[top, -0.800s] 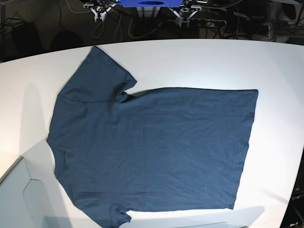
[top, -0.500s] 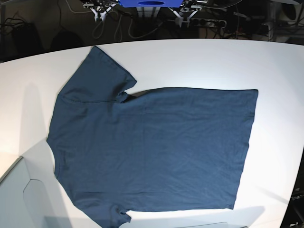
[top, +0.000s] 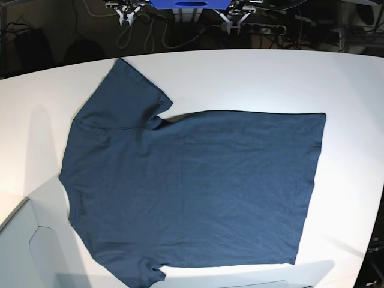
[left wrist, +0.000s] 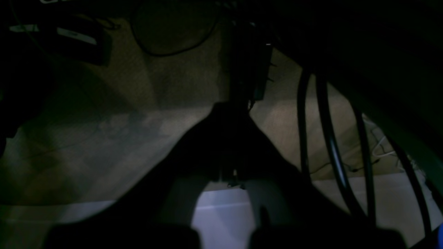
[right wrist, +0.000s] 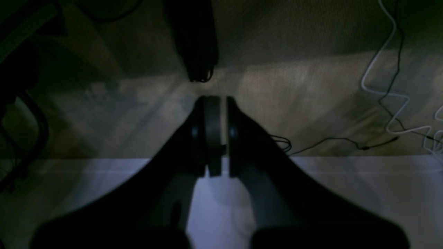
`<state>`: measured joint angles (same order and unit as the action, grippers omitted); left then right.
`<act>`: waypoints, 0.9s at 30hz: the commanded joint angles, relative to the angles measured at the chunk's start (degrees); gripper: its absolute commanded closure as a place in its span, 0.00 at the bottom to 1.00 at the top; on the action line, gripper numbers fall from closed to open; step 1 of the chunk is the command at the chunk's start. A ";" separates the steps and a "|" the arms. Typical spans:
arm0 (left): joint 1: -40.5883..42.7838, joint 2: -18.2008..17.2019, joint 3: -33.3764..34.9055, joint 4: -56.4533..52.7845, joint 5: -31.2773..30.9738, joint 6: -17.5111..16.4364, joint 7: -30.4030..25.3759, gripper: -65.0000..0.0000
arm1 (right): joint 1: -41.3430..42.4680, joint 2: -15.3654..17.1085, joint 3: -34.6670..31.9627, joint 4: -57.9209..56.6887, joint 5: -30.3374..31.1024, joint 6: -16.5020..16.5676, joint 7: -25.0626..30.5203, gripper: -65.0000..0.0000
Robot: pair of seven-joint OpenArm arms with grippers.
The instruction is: Fold the T-shirt properly
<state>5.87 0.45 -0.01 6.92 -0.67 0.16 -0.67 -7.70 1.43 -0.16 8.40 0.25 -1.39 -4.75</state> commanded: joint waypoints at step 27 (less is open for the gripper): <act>4.72 -2.43 -0.30 3.32 0.80 -0.03 0.97 1.00 | -3.50 0.19 -0.06 4.48 0.14 1.34 -0.04 1.00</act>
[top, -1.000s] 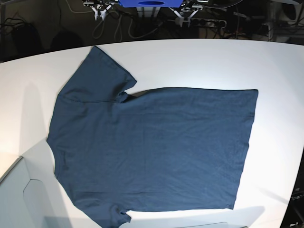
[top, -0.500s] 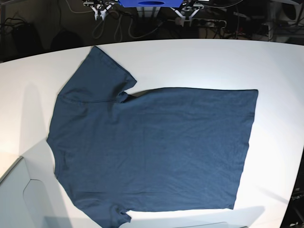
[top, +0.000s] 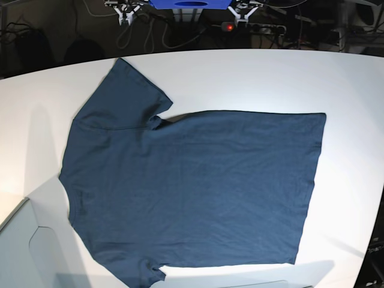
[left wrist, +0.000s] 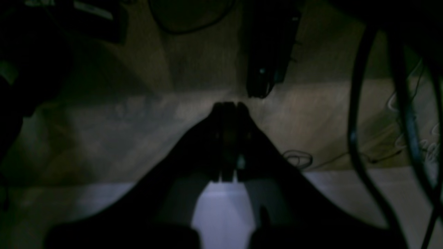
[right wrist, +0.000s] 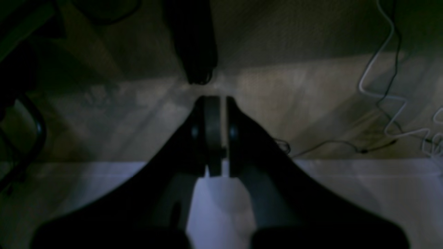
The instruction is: Fold the T-shirt properly
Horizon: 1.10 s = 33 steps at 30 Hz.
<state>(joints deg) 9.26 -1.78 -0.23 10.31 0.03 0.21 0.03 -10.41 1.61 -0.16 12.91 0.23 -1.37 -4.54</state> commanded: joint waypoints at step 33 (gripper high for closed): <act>45.47 -7.67 -2.72 81.87 0.01 0.10 0.45 1.00 | -42.73 13.03 0.38 90.35 0.08 1.23 -22.23 0.99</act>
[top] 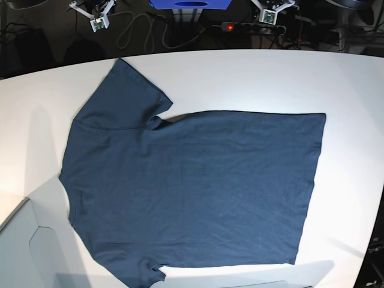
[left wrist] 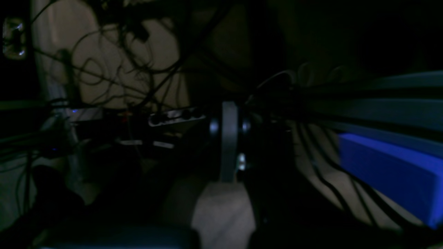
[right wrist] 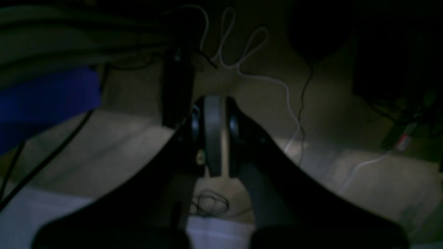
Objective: Fold the T-shirt properly
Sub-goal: 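Move both grippers down toward the shirt's shoulder corners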
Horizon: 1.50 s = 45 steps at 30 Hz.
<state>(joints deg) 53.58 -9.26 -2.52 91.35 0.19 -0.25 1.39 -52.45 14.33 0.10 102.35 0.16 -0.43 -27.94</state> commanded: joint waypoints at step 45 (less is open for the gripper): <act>-18.90 -0.55 -32.42 20.25 -27.39 0.21 22.66 0.45 | 14.60 -4.79 2.06 18.31 0.23 9.61 -15.26 0.64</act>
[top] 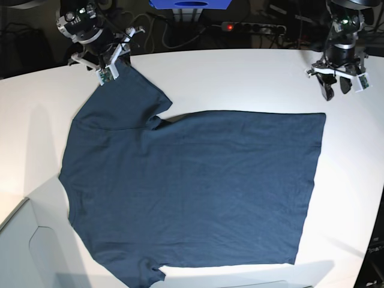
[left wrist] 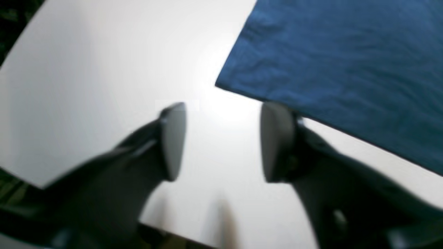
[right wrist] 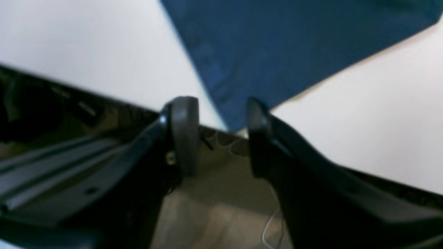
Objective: Fold the T-shirt properly
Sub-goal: 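Move both grippers down toward the shirt's shoulder corners, then close both grippers on the shirt's shoulder corners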
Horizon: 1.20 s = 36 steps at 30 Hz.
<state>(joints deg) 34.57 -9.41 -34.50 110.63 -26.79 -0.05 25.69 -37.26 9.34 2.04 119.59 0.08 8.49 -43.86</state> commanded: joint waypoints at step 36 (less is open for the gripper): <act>-24.06 -2.77 2.11 -27.33 -0.25 -6.41 -0.24 0.40 | 0.11 0.02 0.11 0.54 0.23 0.61 0.74 0.62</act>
<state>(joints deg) 11.11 -11.40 -32.25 82.56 -26.63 -6.24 26.44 -36.97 9.19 2.07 119.28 0.10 8.49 -43.94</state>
